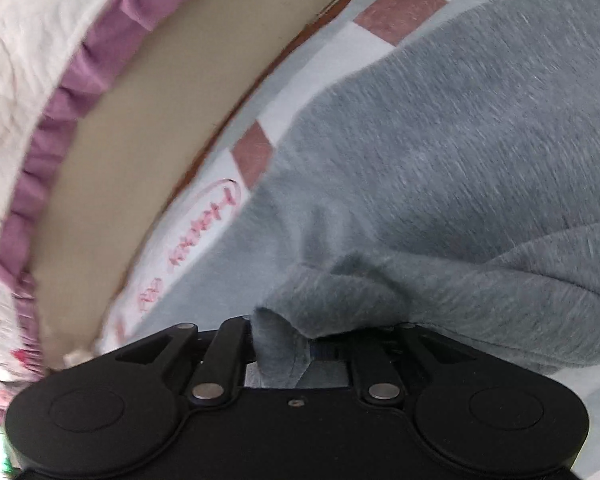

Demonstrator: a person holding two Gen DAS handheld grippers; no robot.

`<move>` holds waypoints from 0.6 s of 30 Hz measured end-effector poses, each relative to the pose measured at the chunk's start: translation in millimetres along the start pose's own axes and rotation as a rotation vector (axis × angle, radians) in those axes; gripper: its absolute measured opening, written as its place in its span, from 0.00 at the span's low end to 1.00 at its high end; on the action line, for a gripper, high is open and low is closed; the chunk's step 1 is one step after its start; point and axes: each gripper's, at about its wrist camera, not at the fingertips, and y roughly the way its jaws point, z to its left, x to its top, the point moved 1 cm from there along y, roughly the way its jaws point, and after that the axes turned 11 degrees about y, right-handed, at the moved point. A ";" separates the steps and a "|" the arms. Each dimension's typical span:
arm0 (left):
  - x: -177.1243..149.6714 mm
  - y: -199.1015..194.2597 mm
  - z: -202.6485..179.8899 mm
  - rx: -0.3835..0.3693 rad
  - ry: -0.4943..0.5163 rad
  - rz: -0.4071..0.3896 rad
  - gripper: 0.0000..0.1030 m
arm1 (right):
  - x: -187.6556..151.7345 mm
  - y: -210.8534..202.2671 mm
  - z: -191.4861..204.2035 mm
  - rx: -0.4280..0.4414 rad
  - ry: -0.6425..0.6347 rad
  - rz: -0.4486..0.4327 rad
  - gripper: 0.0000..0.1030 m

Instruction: Fold clothes

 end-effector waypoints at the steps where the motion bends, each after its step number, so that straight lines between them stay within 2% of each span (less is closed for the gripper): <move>1: 1.9 5.5 -0.9 -0.003 0.001 -0.001 0.13 | 5.2 1.2 -1.8 0.012 0.036 0.010 0.22; 3: 3.7 20.6 -2.9 0.002 0.013 0.011 0.18 | 14.4 4.7 -7.3 0.046 0.116 0.027 0.28; 4: 2.5 27.3 -3.0 -0.022 0.023 0.010 0.20 | 15.0 4.7 -12.4 0.118 0.157 0.033 0.41; 6: 0.7 33.8 -3.7 -0.079 0.060 -0.004 0.54 | 12.3 -0.9 -18.3 0.274 0.201 0.048 0.62; 8: 0.2 32.7 -5.4 -0.138 0.120 -0.026 0.55 | 5.8 -12.6 -17.7 0.417 0.195 0.062 0.64; 9: 0.0 30.1 -7.4 -0.133 0.151 -0.039 0.55 | 1.2 -21.0 -12.5 0.418 0.135 0.041 0.64; 11: -0.9 22.3 -7.7 -0.116 0.174 -0.093 0.55 | -10.6 -36.9 1.1 0.361 -0.022 -0.029 0.64; 12: -0.6 18.7 -6.7 -0.111 0.173 -0.117 0.55 | -20.1 -42.9 10.2 0.292 -0.127 -0.093 0.64; 15: 4.9 3.4 3.2 -0.159 0.115 -0.215 0.55 | -48.0 -55.2 32.8 0.067 -0.448 -0.318 0.63; 17: 5.0 4.8 4.6 -0.156 0.132 -0.213 0.55 | -71.9 -60.3 42.8 -0.054 -0.638 -0.455 0.64; 18: 4.9 6.0 5.2 -0.154 0.143 -0.210 0.55 | -81.6 -57.8 43.4 -0.117 -0.731 -0.486 0.63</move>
